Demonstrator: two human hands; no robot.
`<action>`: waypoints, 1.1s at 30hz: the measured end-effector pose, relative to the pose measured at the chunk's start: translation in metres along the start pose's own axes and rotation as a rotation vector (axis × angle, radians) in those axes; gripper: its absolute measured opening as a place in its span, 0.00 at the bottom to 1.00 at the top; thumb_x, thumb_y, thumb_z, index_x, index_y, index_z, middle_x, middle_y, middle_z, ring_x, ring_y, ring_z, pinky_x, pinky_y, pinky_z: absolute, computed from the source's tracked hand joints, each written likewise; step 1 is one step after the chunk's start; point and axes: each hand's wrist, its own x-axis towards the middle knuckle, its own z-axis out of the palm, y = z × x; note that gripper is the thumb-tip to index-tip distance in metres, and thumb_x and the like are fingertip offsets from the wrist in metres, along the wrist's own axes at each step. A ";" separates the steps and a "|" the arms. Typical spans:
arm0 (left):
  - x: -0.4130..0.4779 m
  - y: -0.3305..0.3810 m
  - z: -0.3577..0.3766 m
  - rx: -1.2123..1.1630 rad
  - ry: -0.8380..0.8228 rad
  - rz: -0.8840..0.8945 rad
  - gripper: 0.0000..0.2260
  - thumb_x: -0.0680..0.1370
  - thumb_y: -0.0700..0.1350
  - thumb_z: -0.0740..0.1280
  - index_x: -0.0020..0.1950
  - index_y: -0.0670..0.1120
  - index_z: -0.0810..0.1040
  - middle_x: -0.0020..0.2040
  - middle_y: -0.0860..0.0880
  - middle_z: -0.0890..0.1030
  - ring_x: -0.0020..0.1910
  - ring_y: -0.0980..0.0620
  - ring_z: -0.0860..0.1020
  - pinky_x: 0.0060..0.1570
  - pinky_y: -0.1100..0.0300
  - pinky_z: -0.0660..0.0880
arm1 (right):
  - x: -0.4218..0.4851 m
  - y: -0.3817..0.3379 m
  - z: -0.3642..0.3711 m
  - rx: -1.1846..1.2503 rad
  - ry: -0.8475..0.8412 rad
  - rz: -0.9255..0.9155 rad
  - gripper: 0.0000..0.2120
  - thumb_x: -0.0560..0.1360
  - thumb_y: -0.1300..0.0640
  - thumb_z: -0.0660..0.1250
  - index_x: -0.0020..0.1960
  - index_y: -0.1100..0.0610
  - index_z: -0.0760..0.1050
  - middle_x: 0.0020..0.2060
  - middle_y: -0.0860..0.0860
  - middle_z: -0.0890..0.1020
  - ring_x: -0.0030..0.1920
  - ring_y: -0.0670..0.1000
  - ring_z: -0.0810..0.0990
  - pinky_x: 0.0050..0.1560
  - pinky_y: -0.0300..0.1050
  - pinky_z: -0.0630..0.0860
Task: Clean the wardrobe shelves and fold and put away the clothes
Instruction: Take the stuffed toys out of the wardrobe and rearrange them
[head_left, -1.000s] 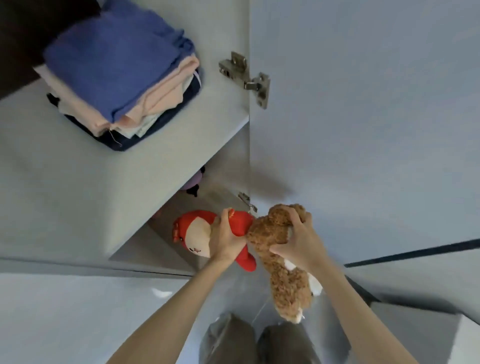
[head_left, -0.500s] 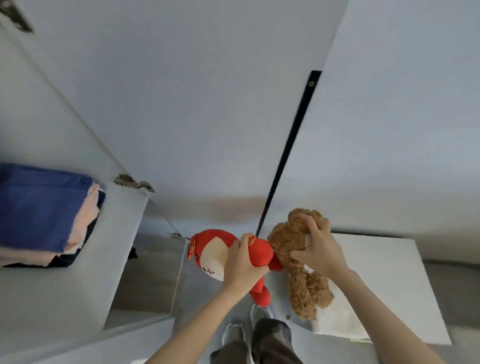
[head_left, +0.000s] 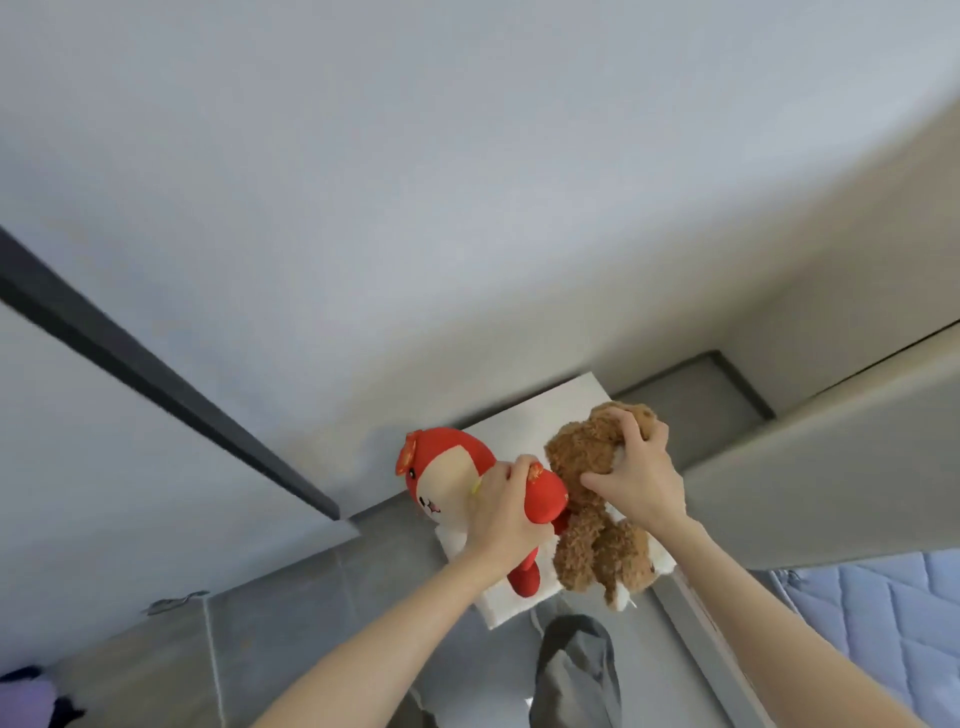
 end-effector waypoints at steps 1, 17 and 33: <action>0.017 0.009 0.013 0.029 -0.017 0.030 0.29 0.70 0.51 0.73 0.68 0.54 0.65 0.62 0.50 0.72 0.60 0.49 0.71 0.58 0.54 0.74 | 0.012 0.016 -0.004 0.011 0.014 0.022 0.37 0.62 0.46 0.73 0.66 0.35 0.58 0.66 0.52 0.60 0.54 0.59 0.75 0.39 0.47 0.75; 0.227 0.008 0.217 0.518 -0.062 -0.006 0.28 0.73 0.51 0.71 0.71 0.54 0.65 0.67 0.47 0.70 0.67 0.45 0.68 0.65 0.39 0.65 | 0.222 0.189 0.052 0.040 -0.053 0.126 0.38 0.64 0.46 0.76 0.67 0.40 0.58 0.66 0.53 0.60 0.60 0.61 0.72 0.51 0.55 0.78; 0.195 -0.028 0.222 0.472 -0.186 -0.080 0.35 0.76 0.62 0.63 0.78 0.57 0.51 0.78 0.52 0.55 0.77 0.48 0.51 0.74 0.44 0.52 | 0.234 0.213 0.112 0.236 -0.627 0.091 0.34 0.79 0.46 0.61 0.74 0.30 0.42 0.79 0.53 0.46 0.67 0.58 0.72 0.65 0.46 0.70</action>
